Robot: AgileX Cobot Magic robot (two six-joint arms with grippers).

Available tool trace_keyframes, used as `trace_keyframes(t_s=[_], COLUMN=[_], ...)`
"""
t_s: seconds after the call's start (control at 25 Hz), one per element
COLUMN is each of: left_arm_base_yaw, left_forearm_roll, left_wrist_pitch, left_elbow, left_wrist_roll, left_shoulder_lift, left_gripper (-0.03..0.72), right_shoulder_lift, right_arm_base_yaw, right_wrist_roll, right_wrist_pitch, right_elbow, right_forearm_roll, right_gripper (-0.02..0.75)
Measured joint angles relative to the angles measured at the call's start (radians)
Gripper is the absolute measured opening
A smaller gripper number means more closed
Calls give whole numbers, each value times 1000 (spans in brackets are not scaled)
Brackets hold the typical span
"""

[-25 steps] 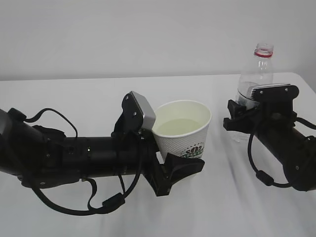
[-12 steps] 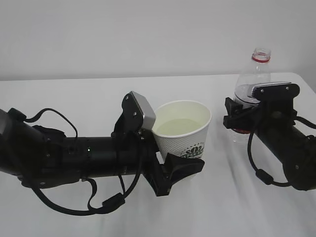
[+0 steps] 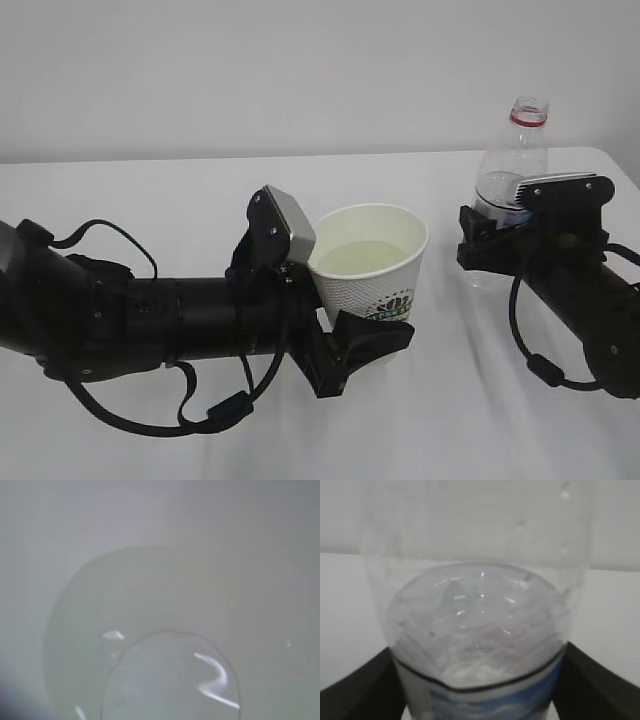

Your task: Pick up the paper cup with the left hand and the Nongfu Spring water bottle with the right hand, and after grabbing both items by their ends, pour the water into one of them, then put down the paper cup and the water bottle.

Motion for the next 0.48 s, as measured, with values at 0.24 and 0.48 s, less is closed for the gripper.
trace_keyframes(t_s=[0.24,0.48], left_arm_base_yaw=[0,0], left_forearm_roll=[0,0], left_wrist_pitch=[0,0], left_elbow=[0,0], left_wrist_roll=[0,0], left_shoulder_lift=[0,0], left_gripper=[501,501], right_shoulder_lift=[-34,-65], right_arm_base_yaw=[0,0], right_wrist_roll=[0,0], right_wrist_pitch=[0,0], right_elbow=[38,79], right_forearm_roll=[-6,-34], right_gripper=[609,611])
